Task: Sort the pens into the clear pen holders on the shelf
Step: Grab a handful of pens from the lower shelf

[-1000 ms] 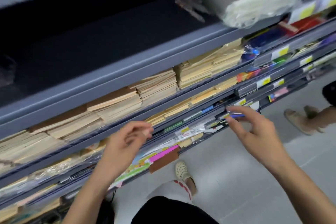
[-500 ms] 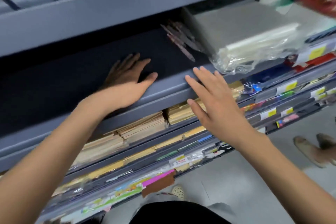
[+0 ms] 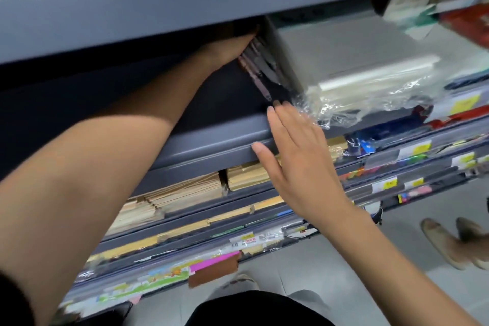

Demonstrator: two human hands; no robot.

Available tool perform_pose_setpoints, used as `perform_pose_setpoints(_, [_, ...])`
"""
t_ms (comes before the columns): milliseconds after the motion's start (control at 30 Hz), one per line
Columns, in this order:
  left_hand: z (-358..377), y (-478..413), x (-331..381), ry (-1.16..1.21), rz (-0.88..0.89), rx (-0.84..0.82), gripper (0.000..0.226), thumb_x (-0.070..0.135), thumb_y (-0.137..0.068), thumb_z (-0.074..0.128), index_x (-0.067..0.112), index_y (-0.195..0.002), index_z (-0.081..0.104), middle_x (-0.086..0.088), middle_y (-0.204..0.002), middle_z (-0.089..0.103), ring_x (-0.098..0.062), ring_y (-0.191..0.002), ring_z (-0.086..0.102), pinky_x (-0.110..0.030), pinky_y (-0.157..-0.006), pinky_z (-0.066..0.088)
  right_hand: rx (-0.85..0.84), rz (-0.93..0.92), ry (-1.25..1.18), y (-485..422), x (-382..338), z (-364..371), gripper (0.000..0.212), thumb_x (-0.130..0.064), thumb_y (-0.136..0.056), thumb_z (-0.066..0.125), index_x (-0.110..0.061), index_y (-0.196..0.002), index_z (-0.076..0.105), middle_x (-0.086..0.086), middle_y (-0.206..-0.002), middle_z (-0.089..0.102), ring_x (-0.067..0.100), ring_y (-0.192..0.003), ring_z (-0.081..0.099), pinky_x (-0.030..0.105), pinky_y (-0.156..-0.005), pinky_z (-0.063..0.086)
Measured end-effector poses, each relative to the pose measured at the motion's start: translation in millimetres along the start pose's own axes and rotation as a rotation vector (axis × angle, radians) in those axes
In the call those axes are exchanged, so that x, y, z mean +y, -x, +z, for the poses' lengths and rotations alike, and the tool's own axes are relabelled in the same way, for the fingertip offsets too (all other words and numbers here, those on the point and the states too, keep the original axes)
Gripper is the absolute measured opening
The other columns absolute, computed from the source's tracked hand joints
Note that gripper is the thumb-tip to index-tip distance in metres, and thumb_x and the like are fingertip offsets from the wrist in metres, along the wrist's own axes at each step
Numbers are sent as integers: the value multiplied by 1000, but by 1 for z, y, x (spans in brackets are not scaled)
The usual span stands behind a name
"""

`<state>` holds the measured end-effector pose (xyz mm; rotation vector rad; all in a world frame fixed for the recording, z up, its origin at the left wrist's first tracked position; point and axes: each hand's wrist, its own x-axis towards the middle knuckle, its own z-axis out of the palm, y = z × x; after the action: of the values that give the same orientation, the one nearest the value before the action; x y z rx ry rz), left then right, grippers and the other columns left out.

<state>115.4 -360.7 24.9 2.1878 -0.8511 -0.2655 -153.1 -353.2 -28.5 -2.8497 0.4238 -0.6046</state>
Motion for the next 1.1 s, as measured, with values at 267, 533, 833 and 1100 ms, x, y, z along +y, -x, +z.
perform_pose_setpoints(267, [0,-3,-1,-69,82,25,52,51,-97,55,23,-140,54,-1,-145,54,-17,-132,50,-28,-110,38,-15,78,5,-15,-15,1,62,-48,-103,20,-7,-147,35,7,-150,41,22,-143,29,40,-120,19])
perform_pose_setpoints(533, [1,1,3,-23,128,-82,49,49,-100,50,26,-142,51,4,-145,53,-5,-122,49,-12,-92,30,29,105,-68,-10,-12,2,56,-44,-103,30,-7,-144,40,11,-151,36,26,-141,31,42,-117,25])
perform_pose_setpoints(833, [3,-6,-2,-38,153,-61,41,42,-101,52,19,-134,58,0,-137,59,-6,-113,53,-9,-82,33,4,90,-5,-14,-16,2,56,-45,-103,26,-9,-143,40,6,-147,43,21,-142,31,41,-118,22])
perform_pose_setpoints(1100, [5,-4,2,11,195,-140,35,32,-102,53,15,-133,58,4,-122,60,0,-92,58,-3,-64,42,-3,101,-44,-18,-19,3,54,-48,-102,28,-13,-143,40,1,-148,41,17,-143,27,37,-117,16])
